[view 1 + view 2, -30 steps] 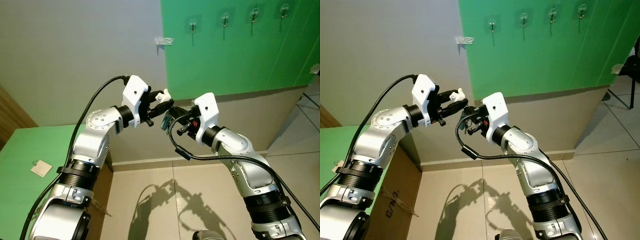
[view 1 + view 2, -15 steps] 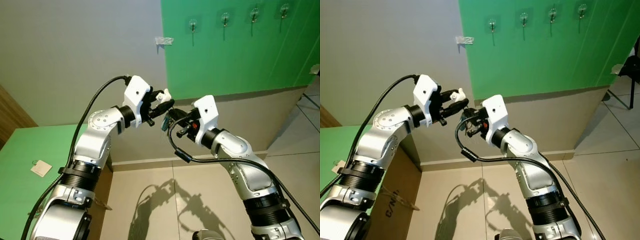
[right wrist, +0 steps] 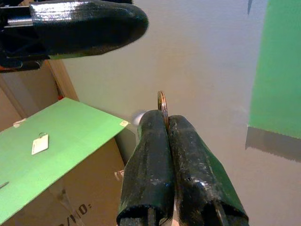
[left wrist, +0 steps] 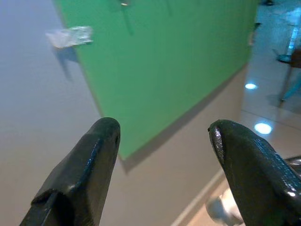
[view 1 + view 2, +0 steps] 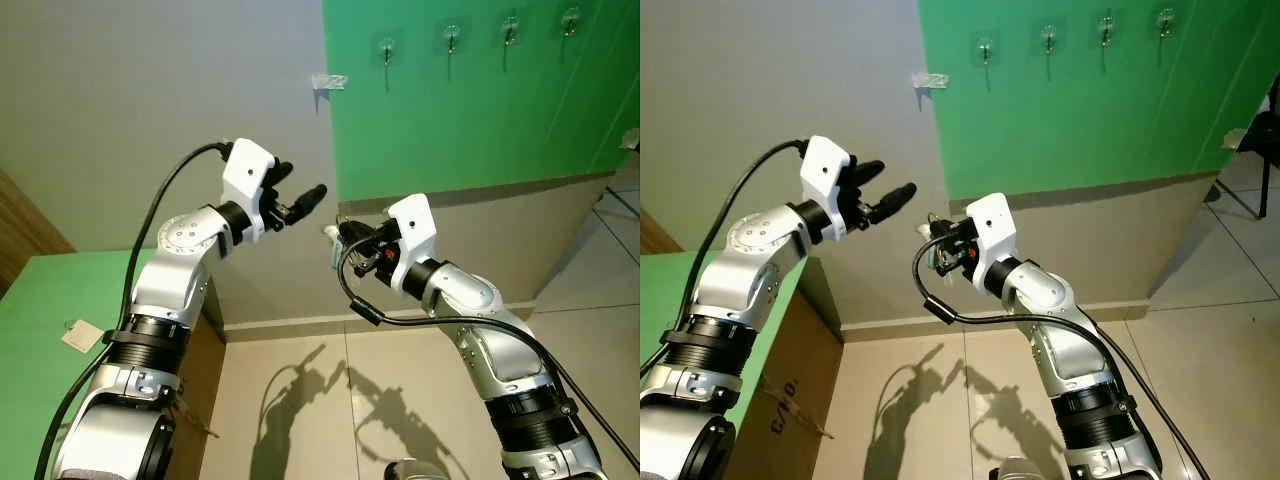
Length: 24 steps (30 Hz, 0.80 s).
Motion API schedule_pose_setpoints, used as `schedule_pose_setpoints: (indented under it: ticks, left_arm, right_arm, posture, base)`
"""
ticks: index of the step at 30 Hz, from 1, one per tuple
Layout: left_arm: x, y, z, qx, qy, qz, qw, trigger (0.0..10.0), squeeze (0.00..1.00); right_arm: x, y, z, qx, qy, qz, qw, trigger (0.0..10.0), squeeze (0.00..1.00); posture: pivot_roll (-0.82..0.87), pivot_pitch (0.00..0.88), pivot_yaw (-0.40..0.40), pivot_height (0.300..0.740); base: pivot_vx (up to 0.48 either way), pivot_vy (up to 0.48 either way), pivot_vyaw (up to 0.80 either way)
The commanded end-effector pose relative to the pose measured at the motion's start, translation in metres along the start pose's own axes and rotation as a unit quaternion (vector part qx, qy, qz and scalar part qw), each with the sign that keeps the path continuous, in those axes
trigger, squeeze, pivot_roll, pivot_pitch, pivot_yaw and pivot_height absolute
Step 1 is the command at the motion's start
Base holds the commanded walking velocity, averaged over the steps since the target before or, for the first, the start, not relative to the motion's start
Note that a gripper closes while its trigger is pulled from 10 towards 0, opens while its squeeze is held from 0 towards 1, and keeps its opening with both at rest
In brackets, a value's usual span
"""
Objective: Hang keys on a hook
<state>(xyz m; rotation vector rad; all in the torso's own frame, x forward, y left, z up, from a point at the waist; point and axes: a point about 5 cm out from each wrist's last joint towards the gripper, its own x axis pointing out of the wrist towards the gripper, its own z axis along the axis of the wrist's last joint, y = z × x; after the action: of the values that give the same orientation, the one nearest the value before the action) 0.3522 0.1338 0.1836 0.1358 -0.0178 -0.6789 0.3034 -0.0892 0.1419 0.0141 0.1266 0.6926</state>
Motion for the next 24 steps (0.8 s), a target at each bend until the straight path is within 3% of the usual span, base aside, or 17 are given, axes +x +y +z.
schedule_pose_setpoints:
  ticks: [1,5,6,11,13,16,18,21,24]
  left_arm:
    - [-0.006,0.013,0.000,0.005,0.005,0.035,0.999,10.0,1.00]
    - [-0.017,0.019,-0.012,-0.008,0.017,0.063,0.998,10.0,1.00]
    - [-0.023,0.019,-0.018,-0.027,0.011,0.085,0.996,10.0,0.00]
    - [-0.031,0.015,-0.033,-0.046,0.014,0.139,0.989,10.0,0.00]
    - [-0.050,0.002,-0.058,-0.091,0.014,0.196,0.976,10.0,0.00]
    - [-0.064,-0.015,-0.077,-0.101,0.028,0.213,0.971,10.0,0.00]
    - [-0.069,-0.028,-0.086,-0.112,0.037,0.210,0.971,10.0,0.00]
    - [-0.079,-0.047,-0.097,-0.093,0.046,0.204,0.973,10.0,0.00]
    - [-0.097,-0.065,-0.114,-0.115,0.049,0.216,0.968,10.0,0.00]
  right_arm:
    - [-0.001,-0.003,0.005,-0.004,-0.012,-0.008,1.000,0.0,0.00]
    - [-0.006,-0.013,0.005,-0.012,-0.017,-0.039,0.999,0.0,0.00]
    - [-0.011,-0.022,0.005,-0.021,-0.022,-0.073,0.997,0.0,0.00]
    - [-0.022,-0.036,-0.002,-0.014,-0.024,-0.141,0.990,0.0,0.00]
    - [-0.043,-0.043,-0.018,-0.023,-0.022,-0.203,0.979,0.0,0.00]
    - [-0.059,-0.044,-0.033,-0.032,-0.015,-0.233,0.972,0.0,0.00]
    - [-0.066,-0.042,-0.041,-0.032,-0.012,-0.233,0.972,0.0,0.00]
    - [-0.077,-0.035,-0.057,-0.011,-0.007,-0.242,0.970,0.0,0.00]
    - [-0.090,-0.017,-0.082,0.001,0.015,-0.230,0.973,0.0,0.00]
  posture:
    - [-0.24,0.000,0.117,0.740]
    - [-0.24,0.000,0.118,0.740]
    - [-0.23,0.000,0.119,0.740]
    - [-0.23,0.000,0.118,0.740]
    - [-0.21,0.000,0.120,0.740]
    - [-0.20,0.000,0.119,0.740]
    - [-0.20,0.000,0.118,0.740]
    - [-0.20,0.000,0.111,0.740]
    - [-0.20,0.000,0.105,0.740]
  base:
    - [0.000,0.000,0.00]
    - [0.000,0.000,0.00]
    - [0.000,0.000,0.00]
    - [0.000,0.000,0.00]
    - [0.000,0.000,0.00]
    - [0.000,0.000,0.00]
    - [0.000,0.000,0.00]
    - [0.000,0.000,0.00]
    - [0.000,0.000,0.00]
